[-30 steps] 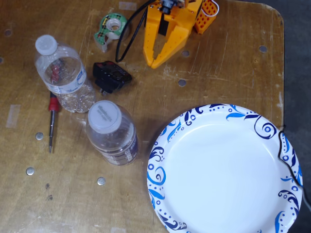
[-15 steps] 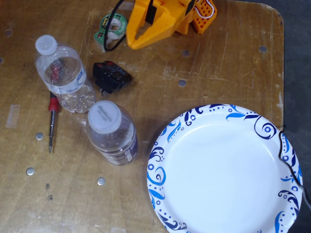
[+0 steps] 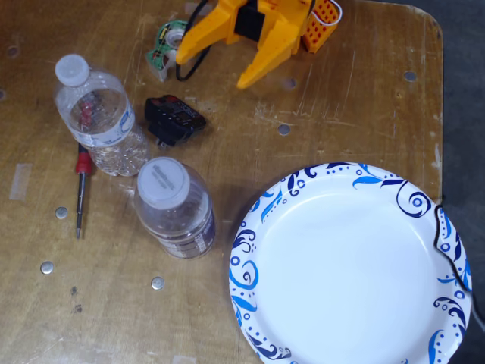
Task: Move the bottles to the plate
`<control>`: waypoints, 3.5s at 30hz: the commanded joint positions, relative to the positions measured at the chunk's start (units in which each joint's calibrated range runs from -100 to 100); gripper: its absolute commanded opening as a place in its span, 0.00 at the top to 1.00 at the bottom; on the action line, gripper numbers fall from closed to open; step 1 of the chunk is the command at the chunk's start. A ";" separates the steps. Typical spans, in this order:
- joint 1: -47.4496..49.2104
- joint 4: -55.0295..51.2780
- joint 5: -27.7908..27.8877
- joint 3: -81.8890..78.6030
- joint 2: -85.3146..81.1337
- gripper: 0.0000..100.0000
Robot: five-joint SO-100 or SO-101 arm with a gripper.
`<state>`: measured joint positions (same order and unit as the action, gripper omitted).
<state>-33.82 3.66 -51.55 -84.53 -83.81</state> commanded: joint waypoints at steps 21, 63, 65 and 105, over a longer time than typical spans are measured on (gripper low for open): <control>0.23 13.31 -1.35 27.60 47.38 0.60; 0.13 18.36 -2.75 41.47 66.61 0.57; 0.13 18.62 -2.81 41.47 66.61 0.57; -2.03 23.58 -4.84 41.47 70.66 0.71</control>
<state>-35.46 26.47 -56.08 -44.96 -12.67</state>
